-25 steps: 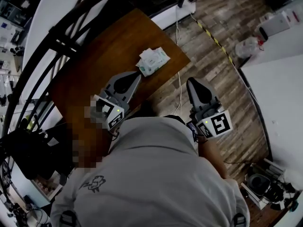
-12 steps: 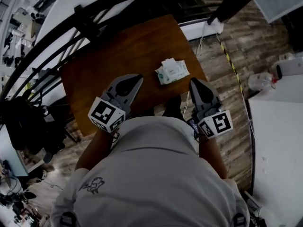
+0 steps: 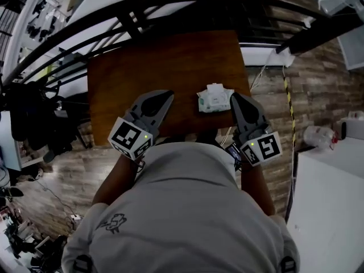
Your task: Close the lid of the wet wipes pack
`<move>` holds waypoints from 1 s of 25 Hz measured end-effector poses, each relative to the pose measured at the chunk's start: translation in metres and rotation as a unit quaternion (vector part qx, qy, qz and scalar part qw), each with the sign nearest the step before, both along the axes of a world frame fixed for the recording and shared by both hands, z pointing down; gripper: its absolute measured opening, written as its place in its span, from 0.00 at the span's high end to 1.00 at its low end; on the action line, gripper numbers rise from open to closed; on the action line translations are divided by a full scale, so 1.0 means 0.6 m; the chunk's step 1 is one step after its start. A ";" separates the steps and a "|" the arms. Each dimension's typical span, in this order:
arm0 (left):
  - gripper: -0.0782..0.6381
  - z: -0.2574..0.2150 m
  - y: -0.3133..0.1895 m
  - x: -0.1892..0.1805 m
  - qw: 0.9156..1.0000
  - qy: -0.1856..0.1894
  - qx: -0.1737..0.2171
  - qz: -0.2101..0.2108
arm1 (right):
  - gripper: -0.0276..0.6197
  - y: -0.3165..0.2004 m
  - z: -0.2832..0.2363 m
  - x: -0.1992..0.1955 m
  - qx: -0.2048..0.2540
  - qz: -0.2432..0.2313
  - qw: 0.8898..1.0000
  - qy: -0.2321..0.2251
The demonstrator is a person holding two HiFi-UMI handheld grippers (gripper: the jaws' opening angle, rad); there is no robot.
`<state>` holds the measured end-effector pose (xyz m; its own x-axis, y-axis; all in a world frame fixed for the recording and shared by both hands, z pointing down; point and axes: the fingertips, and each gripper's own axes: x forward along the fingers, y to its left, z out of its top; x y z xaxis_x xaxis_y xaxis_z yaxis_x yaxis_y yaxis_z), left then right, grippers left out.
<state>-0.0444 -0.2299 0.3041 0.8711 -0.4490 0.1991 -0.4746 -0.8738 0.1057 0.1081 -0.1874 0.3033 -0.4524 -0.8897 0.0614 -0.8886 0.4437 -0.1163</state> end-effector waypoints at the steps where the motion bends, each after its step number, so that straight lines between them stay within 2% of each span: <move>1: 0.87 -0.002 -0.002 0.007 1.000 0.000 0.001 -0.009 | 0.90 -0.005 0.001 0.008 -0.001 -0.010 1.000 0.000; 12: 0.87 -0.020 0.009 0.119 0.994 -0.007 0.038 -0.099 | 0.90 -0.038 -0.003 0.118 0.008 -0.119 0.993 0.003; 20: 0.87 -0.014 0.003 0.176 0.990 -0.022 0.059 -0.127 | 0.90 -0.051 0.025 0.153 -0.006 -0.171 0.985 0.003; 25: 0.87 0.006 -0.009 0.198 0.991 -0.030 0.046 -0.125 | 0.90 -0.064 0.046 0.165 -0.023 -0.179 0.984 0.000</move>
<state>0.0742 -0.2353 0.3079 0.7180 -0.6680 0.1958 -0.6804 -0.7328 -0.0049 0.2070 -0.2258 0.3311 -0.7356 -0.6703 0.0975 -0.6769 0.7220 -0.1434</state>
